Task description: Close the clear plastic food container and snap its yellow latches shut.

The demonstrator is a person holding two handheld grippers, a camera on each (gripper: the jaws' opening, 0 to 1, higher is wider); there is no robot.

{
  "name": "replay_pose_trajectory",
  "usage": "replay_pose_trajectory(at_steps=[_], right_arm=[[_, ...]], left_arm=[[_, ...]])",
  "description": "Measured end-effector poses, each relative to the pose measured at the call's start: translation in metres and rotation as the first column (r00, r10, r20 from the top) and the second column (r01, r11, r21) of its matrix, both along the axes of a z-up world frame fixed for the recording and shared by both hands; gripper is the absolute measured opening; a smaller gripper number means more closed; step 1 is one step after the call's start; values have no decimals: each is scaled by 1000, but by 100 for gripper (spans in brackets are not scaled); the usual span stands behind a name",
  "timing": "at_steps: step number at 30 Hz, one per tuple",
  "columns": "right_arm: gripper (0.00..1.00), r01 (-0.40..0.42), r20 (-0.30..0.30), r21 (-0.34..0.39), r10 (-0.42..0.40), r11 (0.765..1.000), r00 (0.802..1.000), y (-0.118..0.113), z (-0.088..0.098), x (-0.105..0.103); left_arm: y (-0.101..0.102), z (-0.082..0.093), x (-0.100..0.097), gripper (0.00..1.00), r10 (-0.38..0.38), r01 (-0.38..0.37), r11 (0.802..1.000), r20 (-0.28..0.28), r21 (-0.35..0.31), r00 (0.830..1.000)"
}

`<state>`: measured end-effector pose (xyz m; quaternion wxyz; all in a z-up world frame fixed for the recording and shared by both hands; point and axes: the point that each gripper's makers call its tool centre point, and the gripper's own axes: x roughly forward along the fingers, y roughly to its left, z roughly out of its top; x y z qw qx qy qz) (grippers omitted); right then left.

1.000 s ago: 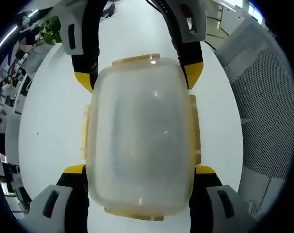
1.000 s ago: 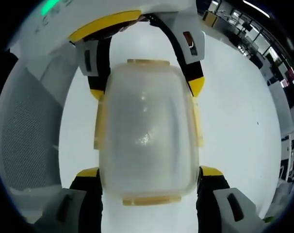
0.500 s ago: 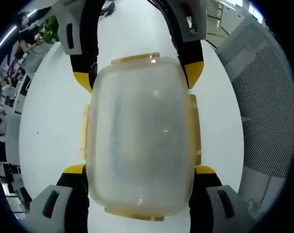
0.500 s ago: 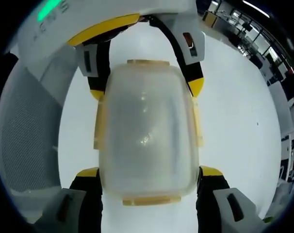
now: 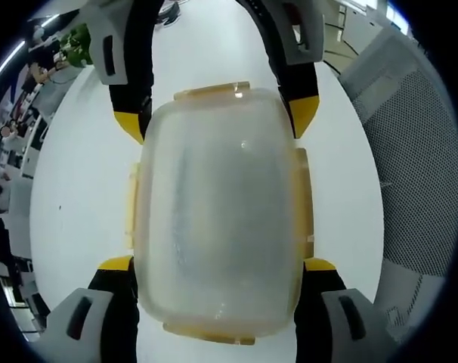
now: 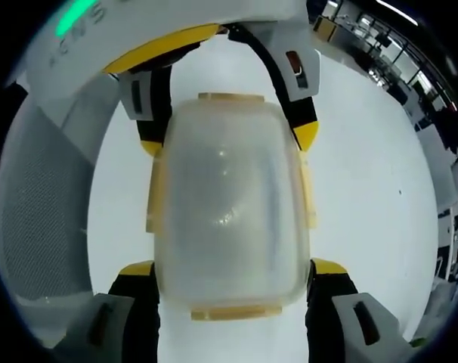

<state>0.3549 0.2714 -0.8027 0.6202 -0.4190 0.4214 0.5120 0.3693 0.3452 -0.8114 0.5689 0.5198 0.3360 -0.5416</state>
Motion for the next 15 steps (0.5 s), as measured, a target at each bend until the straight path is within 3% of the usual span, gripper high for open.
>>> replay_pose_trajectory(at_steps=[15], right_arm=[[80,-1,0,2,1,1000,1000,0,-1,8]], left_arm=[[0,0,7,86,6,-6,1000,0,-3,1000]])
